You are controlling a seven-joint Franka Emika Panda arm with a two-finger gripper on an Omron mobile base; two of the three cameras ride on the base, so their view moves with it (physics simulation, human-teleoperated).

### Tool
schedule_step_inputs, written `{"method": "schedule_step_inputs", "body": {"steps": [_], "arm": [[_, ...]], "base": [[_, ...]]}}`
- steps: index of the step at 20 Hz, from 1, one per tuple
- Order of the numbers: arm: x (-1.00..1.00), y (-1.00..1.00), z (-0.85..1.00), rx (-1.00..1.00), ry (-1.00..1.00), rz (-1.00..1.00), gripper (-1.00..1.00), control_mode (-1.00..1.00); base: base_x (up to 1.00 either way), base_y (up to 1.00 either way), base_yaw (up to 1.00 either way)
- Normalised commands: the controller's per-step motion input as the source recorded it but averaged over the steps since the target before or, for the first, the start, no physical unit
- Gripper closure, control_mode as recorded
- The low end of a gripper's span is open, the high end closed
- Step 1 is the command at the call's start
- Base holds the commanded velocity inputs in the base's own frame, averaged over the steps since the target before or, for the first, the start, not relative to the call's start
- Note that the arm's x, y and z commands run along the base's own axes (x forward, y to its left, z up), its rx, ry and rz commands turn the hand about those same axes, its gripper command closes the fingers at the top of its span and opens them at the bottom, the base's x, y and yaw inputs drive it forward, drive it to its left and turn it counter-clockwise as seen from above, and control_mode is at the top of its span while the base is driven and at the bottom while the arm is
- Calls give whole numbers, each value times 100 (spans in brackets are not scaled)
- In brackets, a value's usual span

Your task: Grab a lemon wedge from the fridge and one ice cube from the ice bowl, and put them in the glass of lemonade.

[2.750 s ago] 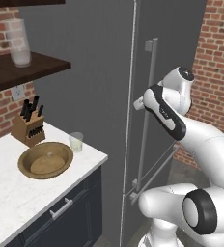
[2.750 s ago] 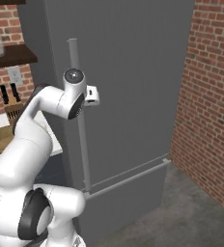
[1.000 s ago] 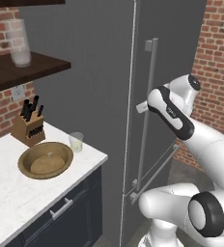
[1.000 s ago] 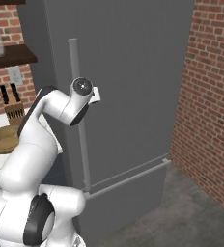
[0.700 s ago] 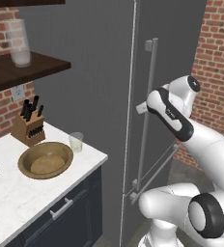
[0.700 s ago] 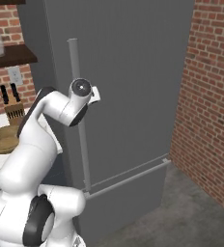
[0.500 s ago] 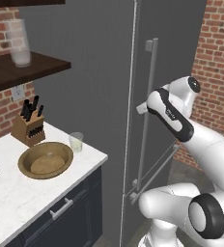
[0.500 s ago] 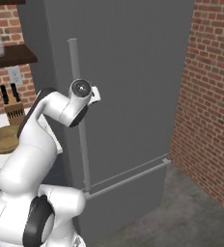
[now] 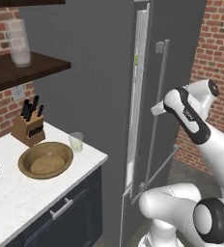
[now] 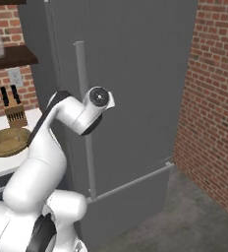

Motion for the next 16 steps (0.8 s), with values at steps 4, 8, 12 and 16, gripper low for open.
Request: {"method": "schedule_step_inputs", "body": {"steps": [4,8,12,16], "arm": [[-29,-100,14,11,-10,0,100,-100],[-24,-100,11,12,-9,0,100,-100],[-20,-100,9,12,-8,0,100,-100],[-7,-100,11,12,-8,0,100,-100]], "base": [[0,0,0],[0,0,0],[0,0,0],[0,0,0]]}}
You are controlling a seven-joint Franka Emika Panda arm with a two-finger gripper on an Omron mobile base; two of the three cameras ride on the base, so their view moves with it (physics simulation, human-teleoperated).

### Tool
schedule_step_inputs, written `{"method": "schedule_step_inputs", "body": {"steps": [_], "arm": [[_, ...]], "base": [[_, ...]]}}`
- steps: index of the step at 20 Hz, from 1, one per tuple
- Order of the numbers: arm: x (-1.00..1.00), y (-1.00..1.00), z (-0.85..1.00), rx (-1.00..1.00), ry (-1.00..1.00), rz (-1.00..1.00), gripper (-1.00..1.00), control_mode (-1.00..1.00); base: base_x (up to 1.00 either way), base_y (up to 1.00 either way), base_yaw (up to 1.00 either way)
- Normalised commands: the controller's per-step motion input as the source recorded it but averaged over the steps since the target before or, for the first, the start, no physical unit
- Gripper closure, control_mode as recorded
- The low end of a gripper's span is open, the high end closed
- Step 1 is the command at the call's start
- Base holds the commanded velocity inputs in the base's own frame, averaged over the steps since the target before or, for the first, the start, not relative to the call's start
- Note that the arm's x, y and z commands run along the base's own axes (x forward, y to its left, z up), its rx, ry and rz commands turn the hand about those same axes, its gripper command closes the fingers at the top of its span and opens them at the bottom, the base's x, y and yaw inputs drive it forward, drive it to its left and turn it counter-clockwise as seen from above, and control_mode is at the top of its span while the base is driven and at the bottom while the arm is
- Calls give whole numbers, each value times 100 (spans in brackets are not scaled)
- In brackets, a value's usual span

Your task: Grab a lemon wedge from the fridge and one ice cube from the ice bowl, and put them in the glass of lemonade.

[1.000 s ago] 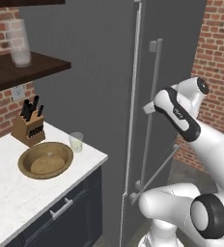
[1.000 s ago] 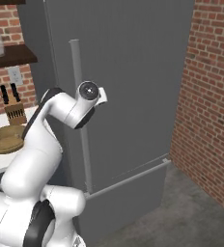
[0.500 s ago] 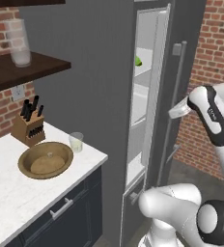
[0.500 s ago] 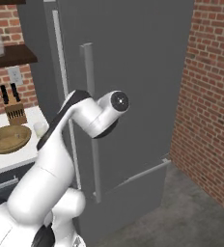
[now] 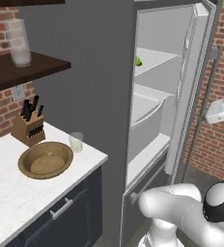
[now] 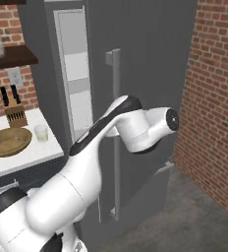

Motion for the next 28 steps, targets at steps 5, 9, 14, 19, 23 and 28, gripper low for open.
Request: {"method": "schedule_step_inputs", "body": {"steps": [5,9,14,19,23,28], "arm": [[-6,-100,1,14,-13,0,100,-100],[-1,-92,0,15,-8,-2,100,-100],[0,-54,0,10,-4,-7,-100,-100],[-15,-63,19,13,-5,-1,-100,-100],[-46,-58,40,16,-7,0,-100,-100],[-61,-33,60,11,-12,-4,-100,-100]], "base": [[0,0,0],[0,0,0],[0,0,0],[0,0,0],[0,0,0],[0,0,0]]}}
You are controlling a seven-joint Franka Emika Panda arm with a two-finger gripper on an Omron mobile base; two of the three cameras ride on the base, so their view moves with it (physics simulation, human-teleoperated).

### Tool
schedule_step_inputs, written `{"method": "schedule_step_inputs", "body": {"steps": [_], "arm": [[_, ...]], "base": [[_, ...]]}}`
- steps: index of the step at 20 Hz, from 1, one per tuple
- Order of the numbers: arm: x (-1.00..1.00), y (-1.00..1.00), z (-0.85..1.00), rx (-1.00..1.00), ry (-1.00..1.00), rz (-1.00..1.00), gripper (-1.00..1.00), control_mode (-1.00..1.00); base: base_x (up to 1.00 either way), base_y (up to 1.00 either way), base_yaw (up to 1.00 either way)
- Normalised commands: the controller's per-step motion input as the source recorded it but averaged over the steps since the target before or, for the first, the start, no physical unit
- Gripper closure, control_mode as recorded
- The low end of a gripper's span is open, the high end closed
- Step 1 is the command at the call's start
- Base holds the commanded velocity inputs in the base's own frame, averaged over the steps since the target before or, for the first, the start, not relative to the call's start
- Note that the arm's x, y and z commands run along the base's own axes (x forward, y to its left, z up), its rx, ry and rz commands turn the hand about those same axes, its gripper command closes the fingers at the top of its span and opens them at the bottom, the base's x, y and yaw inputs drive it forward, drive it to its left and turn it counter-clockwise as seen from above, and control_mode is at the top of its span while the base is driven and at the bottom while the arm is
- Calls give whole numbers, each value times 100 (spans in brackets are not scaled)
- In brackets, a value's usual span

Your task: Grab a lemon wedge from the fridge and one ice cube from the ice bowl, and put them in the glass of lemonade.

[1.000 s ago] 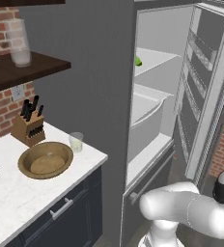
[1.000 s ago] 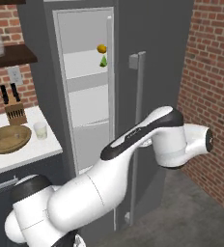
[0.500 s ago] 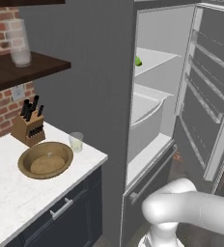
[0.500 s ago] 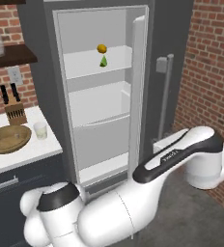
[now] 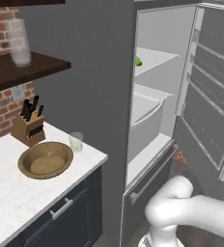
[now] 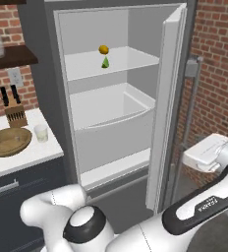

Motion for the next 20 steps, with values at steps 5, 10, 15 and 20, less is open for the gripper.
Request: {"method": "schedule_step_inputs", "body": {"steps": [5,10,15,20], "arm": [[-65,1,47,1,-10,-16,-100,-100],[-61,76,30,-13,-2,-30,-100,-100],[-56,100,4,-26,0,-31,-100,-100],[-17,100,0,-39,17,-27,-100,-100]], "base": [[0,0,0],[0,0,0],[0,0,0],[0,0,0]]}}
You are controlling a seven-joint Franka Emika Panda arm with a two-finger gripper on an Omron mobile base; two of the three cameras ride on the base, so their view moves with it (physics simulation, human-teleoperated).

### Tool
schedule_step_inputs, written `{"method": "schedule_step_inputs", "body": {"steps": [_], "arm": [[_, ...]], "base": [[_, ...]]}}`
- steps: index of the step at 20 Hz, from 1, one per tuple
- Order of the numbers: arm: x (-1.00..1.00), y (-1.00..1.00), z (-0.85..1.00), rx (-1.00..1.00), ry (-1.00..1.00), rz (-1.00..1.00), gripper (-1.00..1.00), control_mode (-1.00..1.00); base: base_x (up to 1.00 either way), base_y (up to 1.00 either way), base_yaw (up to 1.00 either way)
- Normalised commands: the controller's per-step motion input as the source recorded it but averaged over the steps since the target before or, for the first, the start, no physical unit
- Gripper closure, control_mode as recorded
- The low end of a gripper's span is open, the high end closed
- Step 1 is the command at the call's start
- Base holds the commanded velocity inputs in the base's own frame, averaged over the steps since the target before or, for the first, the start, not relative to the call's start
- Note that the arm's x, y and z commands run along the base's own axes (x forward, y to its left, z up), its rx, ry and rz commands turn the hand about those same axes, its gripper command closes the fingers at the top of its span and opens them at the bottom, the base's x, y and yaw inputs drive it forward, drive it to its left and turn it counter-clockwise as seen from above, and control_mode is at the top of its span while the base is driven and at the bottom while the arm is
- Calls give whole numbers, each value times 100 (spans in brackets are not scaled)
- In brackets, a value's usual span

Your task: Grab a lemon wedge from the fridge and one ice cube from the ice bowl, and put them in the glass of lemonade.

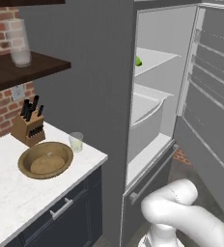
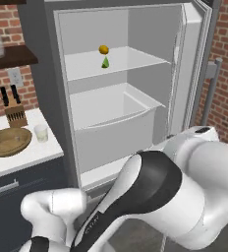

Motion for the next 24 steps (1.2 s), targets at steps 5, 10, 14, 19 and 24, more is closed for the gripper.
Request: {"method": "schedule_step_inputs", "body": {"steps": [5,10,14,19,24], "arm": [[22,100,2,-43,32,-27,-100,-100],[92,100,6,-38,31,-24,-100,-100],[100,82,0,-36,27,-26,-100,-100],[100,32,-3,-33,16,-37,-100,-100],[98,-42,-25,-11,4,-38,-100,-100]], "base": [[0,0,0],[0,0,0],[0,0,0],[0,0,0],[0,0,0]]}}
